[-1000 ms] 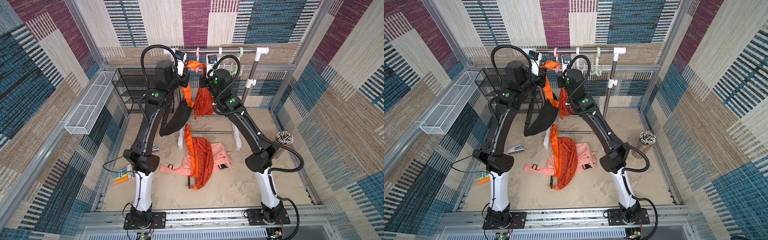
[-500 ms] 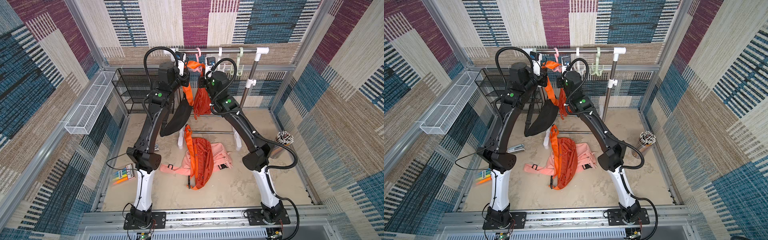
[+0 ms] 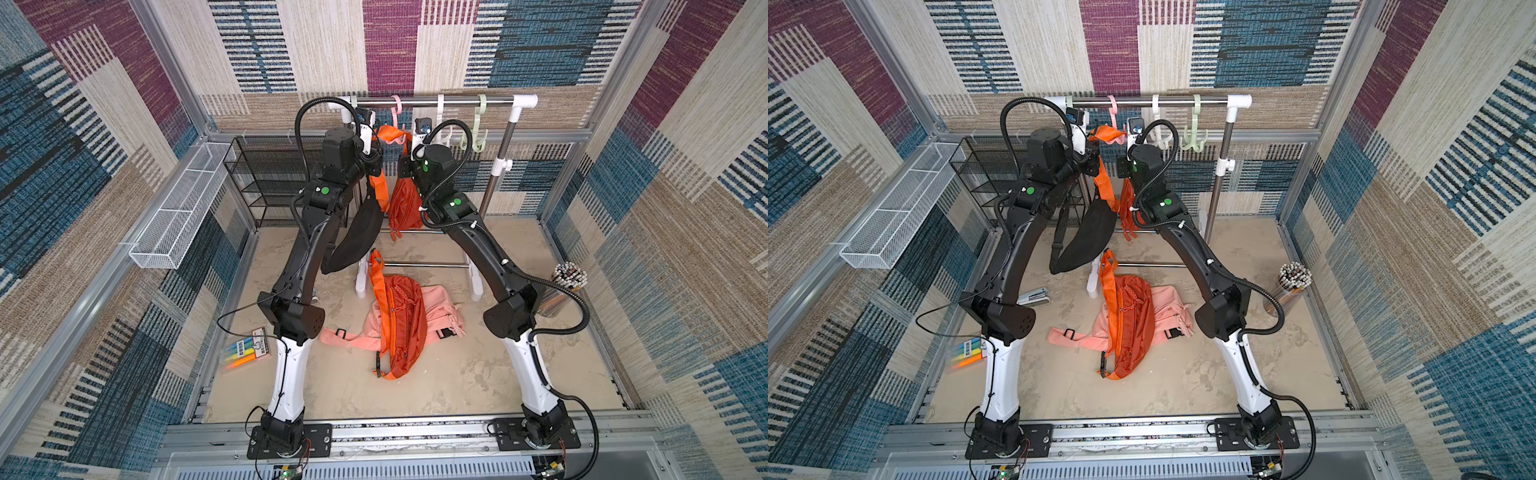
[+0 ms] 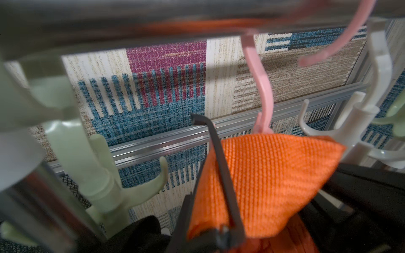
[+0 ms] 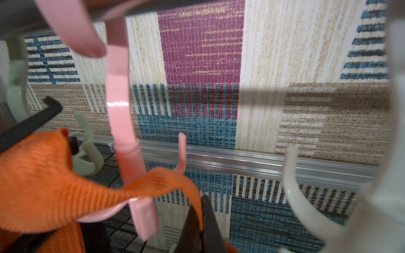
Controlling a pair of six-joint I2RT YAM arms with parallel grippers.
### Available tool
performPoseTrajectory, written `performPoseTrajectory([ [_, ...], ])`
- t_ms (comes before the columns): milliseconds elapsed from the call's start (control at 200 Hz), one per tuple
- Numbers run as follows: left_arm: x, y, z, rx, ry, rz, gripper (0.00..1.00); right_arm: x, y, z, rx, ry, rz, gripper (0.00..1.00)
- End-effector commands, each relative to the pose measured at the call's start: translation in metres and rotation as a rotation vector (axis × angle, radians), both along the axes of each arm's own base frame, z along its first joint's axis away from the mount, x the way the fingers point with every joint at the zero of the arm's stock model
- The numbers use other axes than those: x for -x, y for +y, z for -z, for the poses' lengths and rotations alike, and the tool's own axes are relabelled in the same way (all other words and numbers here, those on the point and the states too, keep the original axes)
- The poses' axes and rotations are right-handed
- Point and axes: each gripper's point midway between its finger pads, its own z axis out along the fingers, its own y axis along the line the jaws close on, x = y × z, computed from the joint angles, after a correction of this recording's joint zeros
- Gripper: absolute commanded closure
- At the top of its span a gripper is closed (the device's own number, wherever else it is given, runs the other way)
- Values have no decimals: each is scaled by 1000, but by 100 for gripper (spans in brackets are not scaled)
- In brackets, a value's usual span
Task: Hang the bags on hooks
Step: Hang the bag on the hook.
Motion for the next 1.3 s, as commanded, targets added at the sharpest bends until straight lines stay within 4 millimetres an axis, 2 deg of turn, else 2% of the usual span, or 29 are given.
performPoseTrajectory([
  [0,1,4,6,-4,26,-17,100,3,10,0,-26,10,-59,100],
  [145,6,4,22,-24,71,-5,100,7,23,12,-9,39,-118,100],
  [230,11,2,24,-28,77,14,100,11,29,15,0,47,-149,100],
  [316,16,1,27,-33,88,30,100,16,33,14,4,50,-183,94],
  [346,17,1,28,-34,91,34,96,18,35,13,5,49,-196,89],
  [386,17,1,30,-35,93,40,88,21,36,11,6,50,-208,77],
  [426,18,0,33,-42,100,46,72,24,38,9,8,51,-226,65],
  [576,20,7,40,-40,140,29,41,48,42,-3,15,35,-284,39],
  [626,23,9,39,-34,141,34,33,57,42,-1,10,43,-304,31],
  [706,28,13,39,-31,137,32,28,75,34,-1,-5,48,-315,25],
  [821,39,19,30,-5,103,32,6,103,21,14,-16,72,-324,21],
  [876,46,23,22,22,77,38,1,120,16,19,-19,83,-335,21],
  [942,56,27,11,61,41,47,1,142,12,32,-7,112,-351,20],
  [1087,87,39,-16,153,-58,81,1,193,17,93,53,256,-386,20],
  [1202,110,62,-33,257,-122,60,1,237,33,157,80,439,-454,23],
  [1292,128,80,-37,333,-149,50,1,267,42,210,82,582,-482,25],
])
